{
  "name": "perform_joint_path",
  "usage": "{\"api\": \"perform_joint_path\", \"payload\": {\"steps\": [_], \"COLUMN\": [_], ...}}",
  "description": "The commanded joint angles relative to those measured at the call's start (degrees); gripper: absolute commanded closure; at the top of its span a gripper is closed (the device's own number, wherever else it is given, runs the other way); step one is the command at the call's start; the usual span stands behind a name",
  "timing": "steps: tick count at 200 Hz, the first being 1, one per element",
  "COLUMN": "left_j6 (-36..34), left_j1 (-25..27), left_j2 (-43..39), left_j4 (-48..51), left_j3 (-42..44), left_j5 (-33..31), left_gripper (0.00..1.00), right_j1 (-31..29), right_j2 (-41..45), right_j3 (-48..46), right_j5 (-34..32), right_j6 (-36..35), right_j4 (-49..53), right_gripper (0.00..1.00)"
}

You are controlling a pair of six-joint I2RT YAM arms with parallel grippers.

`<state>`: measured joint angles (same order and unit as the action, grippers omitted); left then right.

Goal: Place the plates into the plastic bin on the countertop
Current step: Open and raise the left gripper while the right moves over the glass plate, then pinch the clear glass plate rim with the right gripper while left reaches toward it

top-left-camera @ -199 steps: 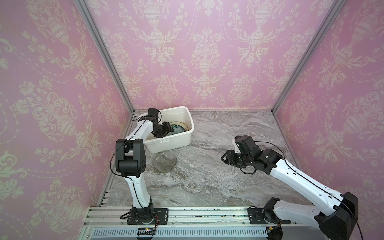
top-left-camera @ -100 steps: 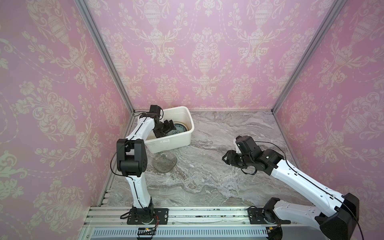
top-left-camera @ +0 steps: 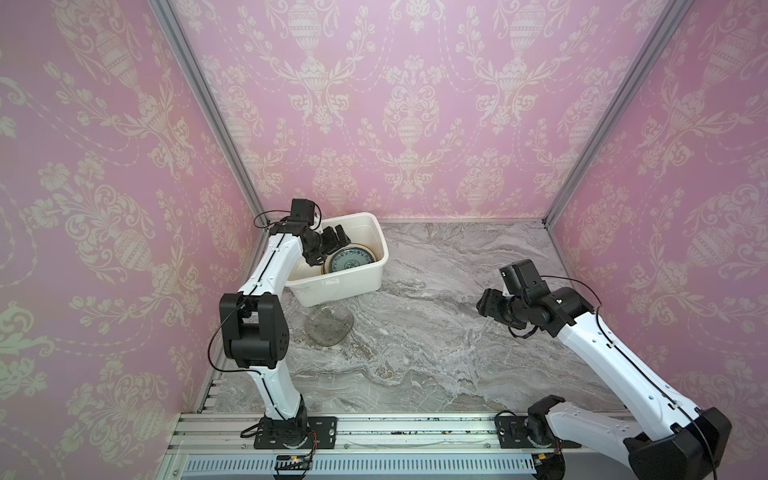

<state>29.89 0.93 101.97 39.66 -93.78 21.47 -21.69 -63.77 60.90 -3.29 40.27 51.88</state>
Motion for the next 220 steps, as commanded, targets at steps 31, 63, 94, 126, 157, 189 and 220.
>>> {"api": "perform_joint_path", "payload": {"steps": [31, 63, 94, 126, 157, 189, 220], "left_j6": [4.28, 7.0, 0.34, -8.44, -16.77, -26.19, -28.11], "left_j1": [0.3, 1.89, 8.81, 16.95, 24.59, 33.23, 38.22], "left_j2": [-9.64, -16.55, -19.36, -20.89, -26.4, -31.96, -32.53], "left_j4": [-10.18, -21.2, -19.27, -14.92, -17.11, -18.16, -17.05], "left_j3": [5.3, 11.69, 10.64, 9.72, 15.86, 22.75, 25.57], "left_j5": [0.95, 4.54, 4.66, 4.3, 2.51, -1.23, 0.65], "left_gripper": [0.01, 0.01, 0.01, 0.01, 0.01, 0.01, 0.01], "right_j1": [2.11, 2.64, 3.95, 7.1, 9.18, 10.57, 12.05], "right_j2": [-6.39, -13.47, -19.37, -24.62, -31.08, -35.68, -37.38], "right_j3": [1.7, 1.48, 2.76, 2.8, 4.68, 5.8, 5.78], "right_j5": [-6.54, -7.69, -8.22, -6.18, -3.8, -2.6, -2.46], "right_j6": [-10.01, -13.54, -15.82, -17.1, -18.59, -19.2, -19.33], "right_j4": [4.84, 3.84, 2.92, 0.79, 0.55, -0.54, -1.76], "right_gripper": [0.32, 0.32, 0.32, 0.32, 0.36, 0.41, 0.46]}}
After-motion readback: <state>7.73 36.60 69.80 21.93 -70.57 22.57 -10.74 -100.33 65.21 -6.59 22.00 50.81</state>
